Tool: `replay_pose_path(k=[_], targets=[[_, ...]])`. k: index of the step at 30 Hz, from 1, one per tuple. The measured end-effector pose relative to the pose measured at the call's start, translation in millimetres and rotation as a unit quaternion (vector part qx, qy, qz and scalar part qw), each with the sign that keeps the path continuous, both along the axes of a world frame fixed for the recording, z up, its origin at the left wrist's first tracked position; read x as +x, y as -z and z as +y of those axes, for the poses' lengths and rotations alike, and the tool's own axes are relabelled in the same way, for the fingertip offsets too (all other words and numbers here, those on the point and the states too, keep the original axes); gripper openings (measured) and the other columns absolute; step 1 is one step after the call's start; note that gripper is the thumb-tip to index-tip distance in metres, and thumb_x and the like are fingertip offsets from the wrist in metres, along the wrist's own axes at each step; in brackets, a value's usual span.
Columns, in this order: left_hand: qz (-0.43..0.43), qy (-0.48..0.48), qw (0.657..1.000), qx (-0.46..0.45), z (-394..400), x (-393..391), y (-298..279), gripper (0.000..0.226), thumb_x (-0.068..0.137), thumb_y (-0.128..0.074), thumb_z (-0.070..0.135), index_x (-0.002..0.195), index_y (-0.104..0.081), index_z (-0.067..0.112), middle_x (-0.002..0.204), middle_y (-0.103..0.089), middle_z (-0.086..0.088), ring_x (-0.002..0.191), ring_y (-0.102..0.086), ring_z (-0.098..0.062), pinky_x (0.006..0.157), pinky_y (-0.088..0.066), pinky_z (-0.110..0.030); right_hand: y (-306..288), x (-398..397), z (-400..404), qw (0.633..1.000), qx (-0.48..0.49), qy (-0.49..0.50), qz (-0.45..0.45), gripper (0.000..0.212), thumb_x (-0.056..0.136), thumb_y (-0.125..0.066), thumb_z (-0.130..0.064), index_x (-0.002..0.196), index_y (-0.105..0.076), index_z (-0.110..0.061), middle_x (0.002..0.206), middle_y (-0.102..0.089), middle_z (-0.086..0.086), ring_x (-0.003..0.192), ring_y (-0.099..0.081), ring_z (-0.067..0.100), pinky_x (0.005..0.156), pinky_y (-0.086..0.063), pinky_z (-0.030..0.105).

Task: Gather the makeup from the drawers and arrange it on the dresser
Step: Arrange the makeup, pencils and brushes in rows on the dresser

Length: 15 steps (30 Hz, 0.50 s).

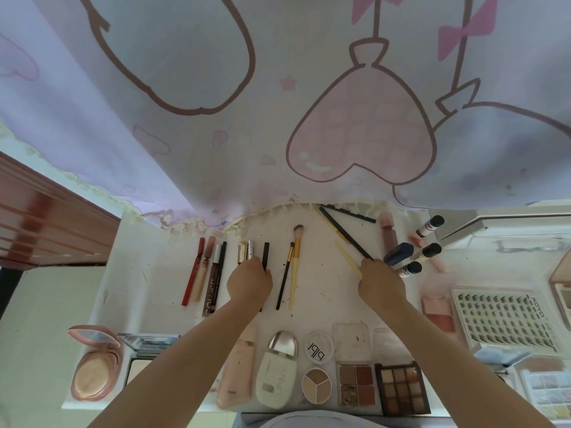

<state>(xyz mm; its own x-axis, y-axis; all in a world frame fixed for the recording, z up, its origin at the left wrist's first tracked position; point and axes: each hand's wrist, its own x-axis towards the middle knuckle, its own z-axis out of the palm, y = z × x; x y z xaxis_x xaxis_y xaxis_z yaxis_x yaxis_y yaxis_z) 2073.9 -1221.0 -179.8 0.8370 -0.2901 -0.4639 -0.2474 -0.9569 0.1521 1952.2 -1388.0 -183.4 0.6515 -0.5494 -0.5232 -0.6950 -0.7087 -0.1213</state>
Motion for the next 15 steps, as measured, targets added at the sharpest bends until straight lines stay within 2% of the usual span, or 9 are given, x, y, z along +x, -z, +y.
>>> replay_pose_path(k=[2,4,6,8,9,10,12,13,15], targets=[[0.001,0.005,1.000,0.017,-1,1,0,0.024,0.096,-0.040,0.023,0.104,-0.055,0.005,0.100,-0.063,-0.008,0.092,-0.061,-0.023,0.067,-0.043,-0.027,2,1,0,1.000,0.006,-0.030,0.004,0.024,0.089,-0.041,-0.006,0.111,-0.050,-0.007,0.091,-0.043,0.004,0.097,-0.059,0.022,0.068,-0.045,0.026],[0.005,0.005,1.000,0.023,0,1,0,0.024,0.095,-0.041,0.022,0.104,-0.055,0.005,0.102,-0.063,-0.008,0.094,-0.061,-0.023,0.067,-0.042,-0.027,-2,2,2,0.997,-0.006,-0.077,-0.011,0.025,0.090,-0.040,-0.009,0.113,-0.051,-0.008,0.096,-0.044,0.004,0.100,-0.056,0.022,0.067,-0.042,0.027],[0.007,0.003,1.000,0.015,1,1,-1,0.023,0.094,-0.042,0.022,0.103,-0.055,0.004,0.097,-0.062,-0.009,0.089,-0.060,-0.024,0.065,-0.042,-0.028,-9,6,4,0.989,-0.035,-0.135,-0.043,0.028,0.090,-0.039,-0.007,0.114,-0.052,-0.010,0.111,-0.048,0.006,0.105,-0.052,0.022,0.068,-0.041,0.028],[0.001,0.005,1.000,0.002,2,-1,-2,0.023,0.094,-0.042,0.022,0.103,-0.054,0.005,0.088,-0.058,-0.007,0.079,-0.054,-0.021,0.062,-0.040,-0.027,-15,13,8,0.977,-0.059,-0.189,-0.074,0.029,0.087,-0.041,-0.003,0.113,-0.055,-0.009,0.115,-0.049,0.007,0.105,-0.051,0.024,0.068,-0.040,0.029],[-0.003,0.008,1.000,-0.005,2,-2,-2,0.023,0.094,-0.042,0.022,0.103,-0.054,0.005,0.088,-0.056,-0.006,0.077,-0.052,-0.019,0.062,-0.039,-0.027,-18,18,11,0.964,-0.074,-0.229,-0.114,0.028,0.082,-0.047,-0.002,0.107,-0.059,-0.008,0.110,-0.052,0.008,0.099,-0.055,0.025,0.064,-0.039,0.029],[-0.007,0.011,1.000,-0.012,3,-3,-2,0.023,0.094,-0.042,0.023,0.104,-0.054,0.006,0.090,-0.057,-0.006,0.077,-0.052,-0.019,0.062,-0.039,-0.027,-18,21,14,0.944,-0.086,-0.274,-0.161,0.024,0.073,-0.056,-0.001,0.093,-0.065,-0.008,0.098,-0.057,0.009,0.084,-0.060,0.025,0.056,-0.037,0.028],[-0.010,0.019,1.000,-0.021,4,-5,-2,0.026,0.094,-0.042,0.024,0.109,-0.053,0.006,0.099,-0.059,-0.007,0.086,-0.057,-0.021,0.064,-0.040,-0.027,-21,26,22,0.926,-0.073,-0.343,-0.141,0.013,0.048,-0.067,-0.005,0.058,-0.064,-0.012,0.067,-0.060,0.006,0.050,-0.058,0.020,0.038,-0.028,0.019],[-0.011,0.021,0.999,-0.025,4,-6,-3,0.027,0.094,-0.042,0.024,0.110,-0.053,0.006,0.104,-0.059,-0.008,0.092,-0.058,-0.022,0.065,-0.041,-0.027,-14,27,23,0.919,-0.082,-0.366,-0.123,0.020,0.037,-0.074,-0.008,0.051,-0.061,-0.015,0.061,-0.059,0.004,0.043,-0.054,0.017,0.035,-0.027,0.017],[-0.018,0.034,0.999,-0.030,6,-7,-2,0.028,0.095,-0.041,0.024,0.113,-0.053,0.006,0.109,-0.058,-0.008,0.097,-0.057,-0.021,0.068,-0.041,-0.025,7,29,21,0.918,-0.067,-0.381,-0.083,0.035,0.023,-0.083,-0.012,0.048,-0.060,-0.017,0.062,-0.061,0.002,0.041,-0.050,0.013,0.035,-0.029,0.015]])
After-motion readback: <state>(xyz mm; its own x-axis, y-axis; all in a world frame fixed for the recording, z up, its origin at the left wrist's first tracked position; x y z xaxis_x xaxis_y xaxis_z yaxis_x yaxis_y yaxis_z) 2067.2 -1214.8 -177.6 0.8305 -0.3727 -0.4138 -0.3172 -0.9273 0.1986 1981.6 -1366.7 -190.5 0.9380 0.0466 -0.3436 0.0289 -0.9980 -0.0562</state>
